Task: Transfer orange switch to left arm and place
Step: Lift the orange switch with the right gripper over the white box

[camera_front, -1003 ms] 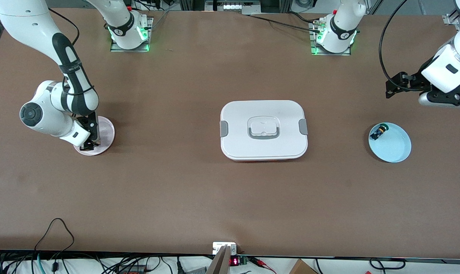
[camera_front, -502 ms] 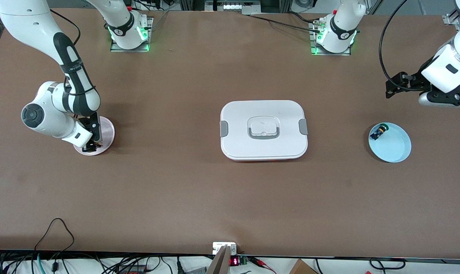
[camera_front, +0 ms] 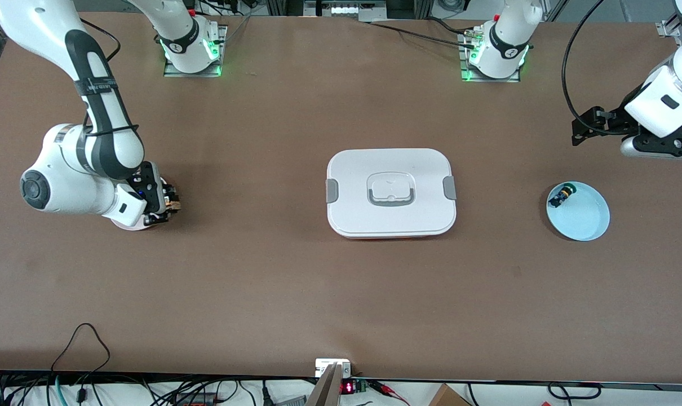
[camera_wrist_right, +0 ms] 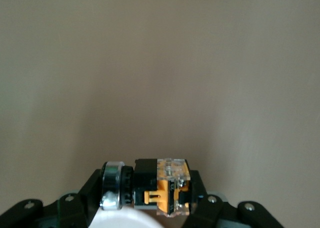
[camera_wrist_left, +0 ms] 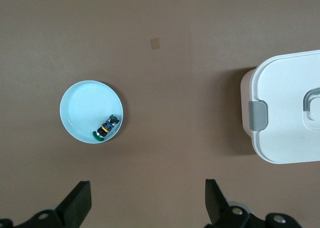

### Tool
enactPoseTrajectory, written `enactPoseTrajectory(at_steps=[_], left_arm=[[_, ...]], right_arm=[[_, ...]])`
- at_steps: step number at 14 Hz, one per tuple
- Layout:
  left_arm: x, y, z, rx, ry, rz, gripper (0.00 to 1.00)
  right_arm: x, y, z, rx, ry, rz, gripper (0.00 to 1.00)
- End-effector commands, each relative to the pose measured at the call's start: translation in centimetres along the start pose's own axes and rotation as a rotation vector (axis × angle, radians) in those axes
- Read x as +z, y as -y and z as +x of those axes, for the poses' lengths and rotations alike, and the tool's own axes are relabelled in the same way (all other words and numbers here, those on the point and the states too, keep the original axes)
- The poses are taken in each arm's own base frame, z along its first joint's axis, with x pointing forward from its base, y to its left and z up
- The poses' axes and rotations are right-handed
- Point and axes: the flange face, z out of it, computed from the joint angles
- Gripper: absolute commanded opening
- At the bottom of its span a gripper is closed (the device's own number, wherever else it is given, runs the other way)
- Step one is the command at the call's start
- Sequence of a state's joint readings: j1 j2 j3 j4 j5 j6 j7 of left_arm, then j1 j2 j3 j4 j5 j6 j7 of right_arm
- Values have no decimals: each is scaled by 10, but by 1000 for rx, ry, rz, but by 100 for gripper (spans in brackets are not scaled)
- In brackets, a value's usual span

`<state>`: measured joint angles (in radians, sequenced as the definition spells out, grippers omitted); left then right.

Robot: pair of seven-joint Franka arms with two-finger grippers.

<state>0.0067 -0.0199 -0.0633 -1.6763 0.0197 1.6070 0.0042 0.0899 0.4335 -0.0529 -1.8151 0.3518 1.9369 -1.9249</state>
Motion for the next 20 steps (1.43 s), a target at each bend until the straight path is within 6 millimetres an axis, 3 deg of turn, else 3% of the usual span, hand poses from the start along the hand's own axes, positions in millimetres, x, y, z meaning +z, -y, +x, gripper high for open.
enactPoseTrajectory(at_steps=[1,6,11,14,17,19,20], left_arm=[[-6,-2,-4,-4,1,15,100],[-8,-1,-3,-7,-5,12,100],[-9,-10,1,0,59,8,100],[-3,-38,-3,32,106,-86,100],[7,-64,-5,66,181,-249,100],[4,-74,-10,69,222,-419,100],[4,-80,-11,74,247,-498,100]], right_arm=[[-8,-9,41,7,-171,12,0],[-2,-17,132,128,-482,44,0],[4,-23,255,184,-884,39,0],[4,-25,336,249,-1098,-43,0],[-8,-20,397,279,-1189,-133,0],[-18,-16,425,293,-1212,-187,0],[-13,-10,441,311,-1230,-184,0]])
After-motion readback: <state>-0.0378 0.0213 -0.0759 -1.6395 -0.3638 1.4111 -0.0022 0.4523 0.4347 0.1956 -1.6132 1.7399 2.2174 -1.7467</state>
